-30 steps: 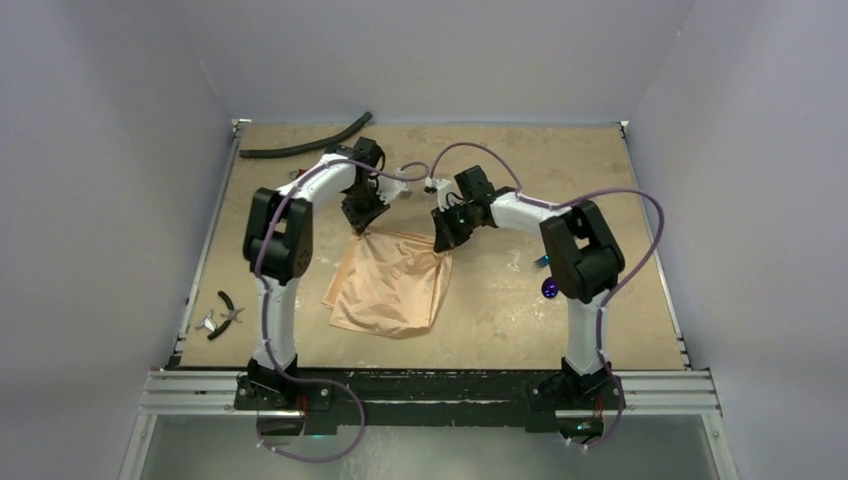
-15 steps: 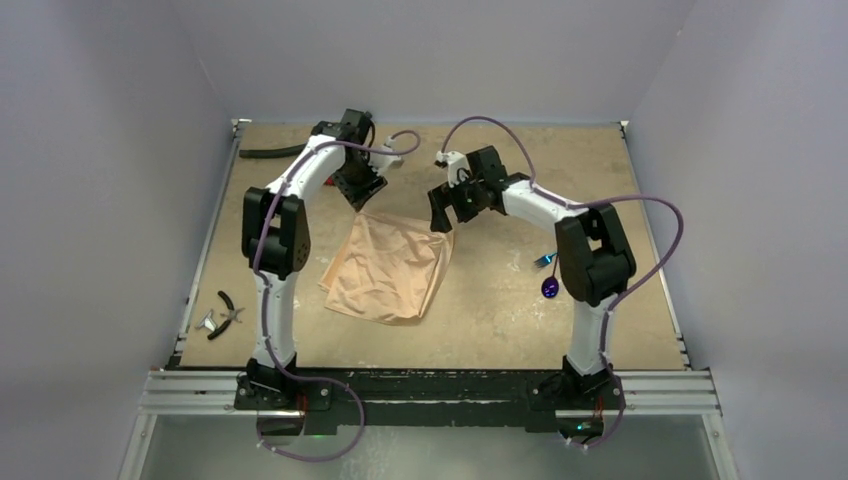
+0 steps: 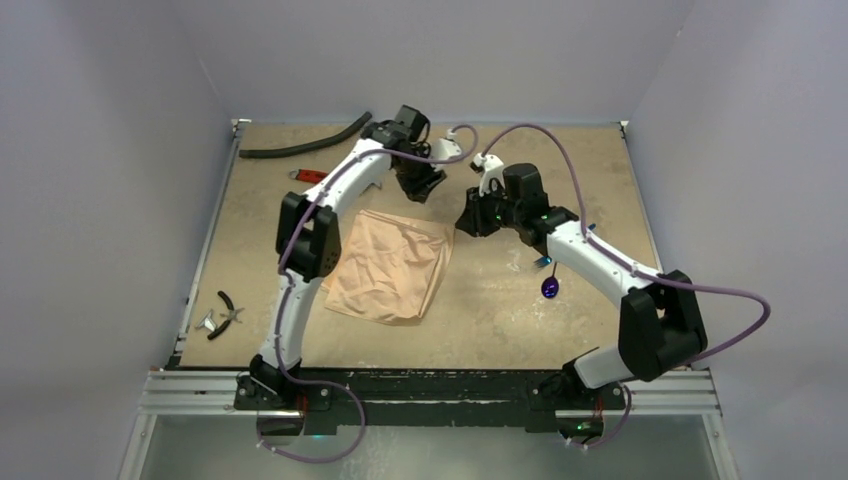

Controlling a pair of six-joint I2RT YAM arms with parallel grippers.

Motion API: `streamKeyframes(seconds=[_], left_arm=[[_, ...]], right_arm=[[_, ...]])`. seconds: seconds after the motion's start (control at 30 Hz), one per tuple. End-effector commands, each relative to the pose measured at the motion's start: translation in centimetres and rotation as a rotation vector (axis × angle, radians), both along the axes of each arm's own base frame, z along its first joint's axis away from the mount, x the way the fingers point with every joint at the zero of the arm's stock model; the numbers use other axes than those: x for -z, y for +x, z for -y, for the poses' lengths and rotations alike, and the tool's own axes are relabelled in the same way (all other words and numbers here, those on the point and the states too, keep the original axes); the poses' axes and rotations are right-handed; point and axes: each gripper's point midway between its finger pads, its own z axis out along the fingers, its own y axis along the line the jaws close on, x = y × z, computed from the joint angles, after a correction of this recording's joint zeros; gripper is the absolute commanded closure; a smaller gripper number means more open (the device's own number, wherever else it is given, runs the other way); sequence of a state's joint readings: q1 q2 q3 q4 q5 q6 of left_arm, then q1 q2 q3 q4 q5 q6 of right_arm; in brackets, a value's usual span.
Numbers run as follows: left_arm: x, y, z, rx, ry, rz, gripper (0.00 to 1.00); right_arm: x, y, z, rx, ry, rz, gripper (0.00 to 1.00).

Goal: Fold the napkin into a case and place the utensils inside
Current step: Turn over the upper triangle folded napkin at the center of the board, then smooth out the lower triangle-folded napkin at the center of the board.

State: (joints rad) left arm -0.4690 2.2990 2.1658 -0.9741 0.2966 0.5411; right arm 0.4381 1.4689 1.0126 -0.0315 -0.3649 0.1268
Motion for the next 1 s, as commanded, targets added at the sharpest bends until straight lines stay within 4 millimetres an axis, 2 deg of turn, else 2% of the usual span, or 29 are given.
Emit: streamKeyframes(seconds=[0.0,0.1,0.2,0.3,0.4,0.5,0.63,0.7,0.97], left_arm=[[2.0,0.7,4.8,0.100,-0.092,-0.007,0.58],[3.3,0.6,5.4,0.146,-0.110,-0.023,0.60],[4.3,-0.5,5.5,0.193,-0.120,-0.060,0.60],[5.3,-1.1,5.2,0.210,-0.116,-0.072,0.61],[6.1,-1.3,4.8,0.203,-0.122,-0.090,0.61],[6.7,-1.5,4.4,0.199,-0.126,-0.104,0.62],[7.4,-1.5,3.9,0.176,-0.128,-0.118,0.63],[7.6,-1.5,3.7,0.165,-0.133,-0.122,0.64],[8.0,-1.8,3.5,0.159,-0.134,-0.138,0.66]], right_arm=[[-1.0,0.1,-0.8,0.021,0.095,-0.015,0.90],[-0.1,-0.8,-1.6,-0.006,0.154,-0.051,0.95],[0.1,-1.1,-2.0,0.001,0.217,-0.054,0.92],[0.6,-0.6,-2.2,0.026,0.255,-0.046,0.90],[1.3,0.4,-2.2,0.088,0.290,-0.040,0.76],[2.1,1.2,-2.2,0.147,0.330,-0.052,0.66],[3.3,2.2,-2.7,0.180,0.361,-0.074,0.62],[3.9,2.2,-3.0,0.180,0.381,-0.089,0.48],[6.1,2.5,-3.3,0.194,0.382,-0.124,0.47]])
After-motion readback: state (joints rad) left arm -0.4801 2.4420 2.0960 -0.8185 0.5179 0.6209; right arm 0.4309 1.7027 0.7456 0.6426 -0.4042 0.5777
